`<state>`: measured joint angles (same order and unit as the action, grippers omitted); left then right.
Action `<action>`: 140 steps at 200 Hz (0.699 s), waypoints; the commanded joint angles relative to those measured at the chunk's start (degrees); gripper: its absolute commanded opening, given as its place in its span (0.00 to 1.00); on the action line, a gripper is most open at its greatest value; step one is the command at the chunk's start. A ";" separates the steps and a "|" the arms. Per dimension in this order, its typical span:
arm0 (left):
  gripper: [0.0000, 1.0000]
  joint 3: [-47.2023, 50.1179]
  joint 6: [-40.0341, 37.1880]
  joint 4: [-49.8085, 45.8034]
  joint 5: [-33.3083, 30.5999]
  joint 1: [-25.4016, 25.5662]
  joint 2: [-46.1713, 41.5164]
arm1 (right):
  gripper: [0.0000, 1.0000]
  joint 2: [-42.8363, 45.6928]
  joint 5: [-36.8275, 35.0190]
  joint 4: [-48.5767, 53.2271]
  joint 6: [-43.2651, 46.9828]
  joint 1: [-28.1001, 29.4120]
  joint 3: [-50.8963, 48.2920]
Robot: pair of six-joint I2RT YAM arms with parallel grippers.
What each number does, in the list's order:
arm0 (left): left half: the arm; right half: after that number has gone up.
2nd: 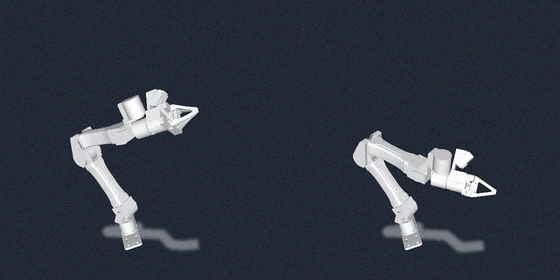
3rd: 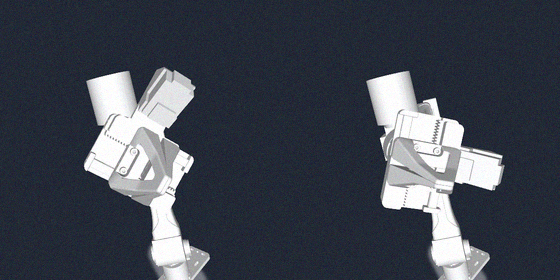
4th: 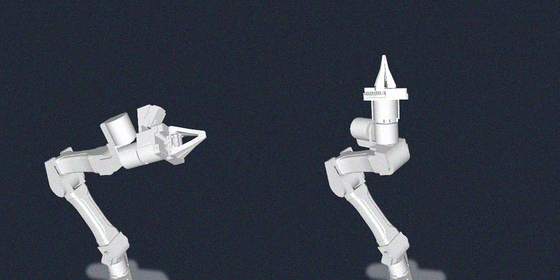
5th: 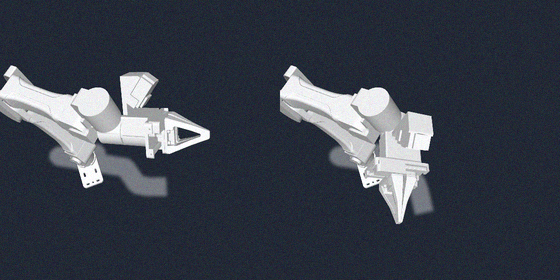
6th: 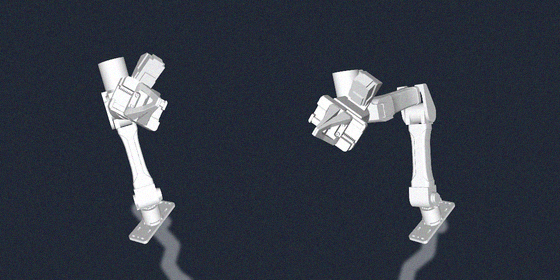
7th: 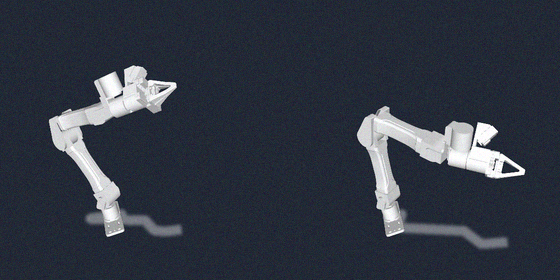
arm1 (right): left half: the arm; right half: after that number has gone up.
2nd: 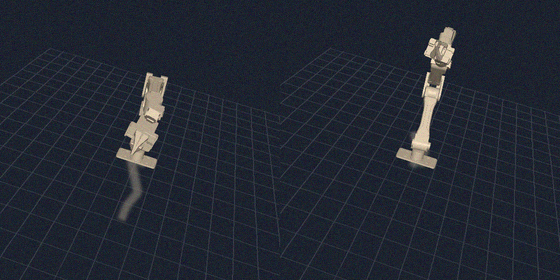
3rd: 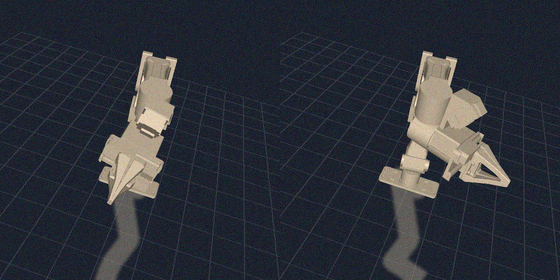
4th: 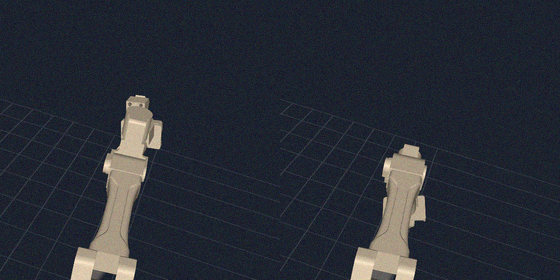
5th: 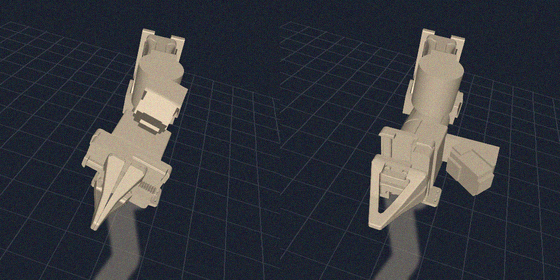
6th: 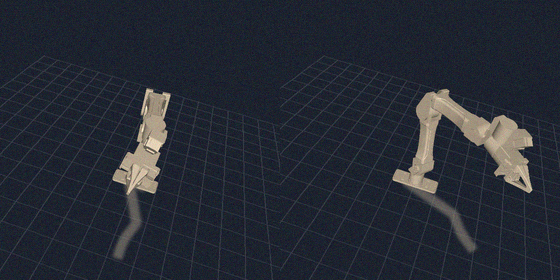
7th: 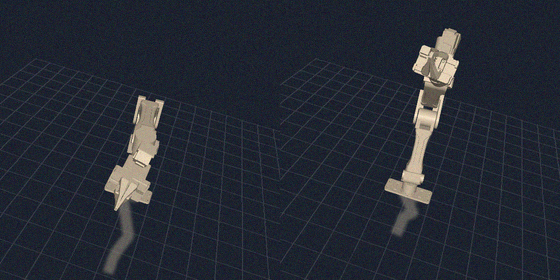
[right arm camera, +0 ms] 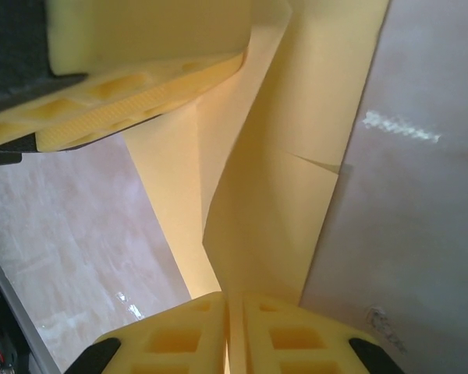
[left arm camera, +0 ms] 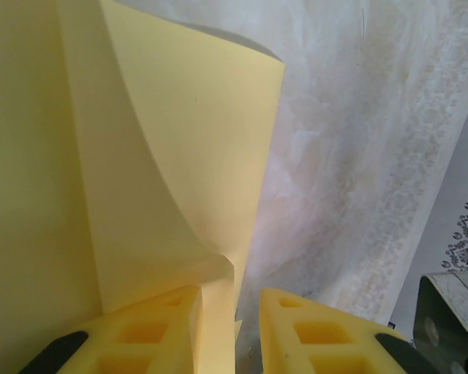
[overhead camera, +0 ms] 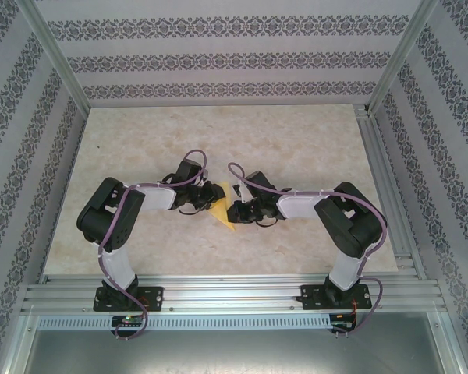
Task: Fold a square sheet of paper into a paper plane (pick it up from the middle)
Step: Fourth fold the wing at the center of the table.
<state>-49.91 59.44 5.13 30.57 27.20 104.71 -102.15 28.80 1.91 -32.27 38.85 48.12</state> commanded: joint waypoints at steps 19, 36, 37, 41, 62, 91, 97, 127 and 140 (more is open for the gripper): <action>0.27 -1.44 -1.69 -0.34 -0.68 0.84 0.41 | 0.17 0.96 1.64 -2.35 -1.68 -0.54 -1.10; 0.27 -1.55 -1.87 -0.53 -0.57 0.88 0.58 | 0.17 1.67 1.05 -2.35 -1.70 -0.70 -1.31; 0.27 -1.57 -1.87 -0.50 -0.58 0.86 0.63 | 0.17 1.73 1.03 -2.35 -1.72 -0.70 -1.33; 0.27 -1.51 -1.95 -0.60 -0.57 0.84 0.64 | 0.16 1.86 1.01 -2.34 -1.74 -0.77 -1.40; 0.27 -1.83 -2.14 -0.79 -0.46 0.88 0.96 | 0.10 1.56 1.96 -2.57 -1.91 -1.00 -1.37; 0.27 -2.02 -2.22 -1.00 -0.60 0.84 1.16 | 0.08 1.26 2.97 -4.81 -3.17 -1.36 -2.39; 0.27 -2.05 -2.22 -1.05 -0.57 0.84 1.20 | 0.08 1.17 3.26 -5.48 -3.75 -1.44 -2.67; 0.28 -2.34 -2.14 -0.74 -0.03 0.84 0.91 | 0.07 -0.04 3.99 -6.81 -4.95 -1.59 -3.09; 0.30 -2.23 -1.84 -0.17 0.35 0.86 0.32 | 0.06 -0.78 4.25 -7.83 -5.69 -1.55 -3.54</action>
<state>-50.83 58.78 4.67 30.61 27.44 105.36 -102.02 31.68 -2.50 -36.38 37.71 45.52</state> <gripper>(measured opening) 0.290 0.065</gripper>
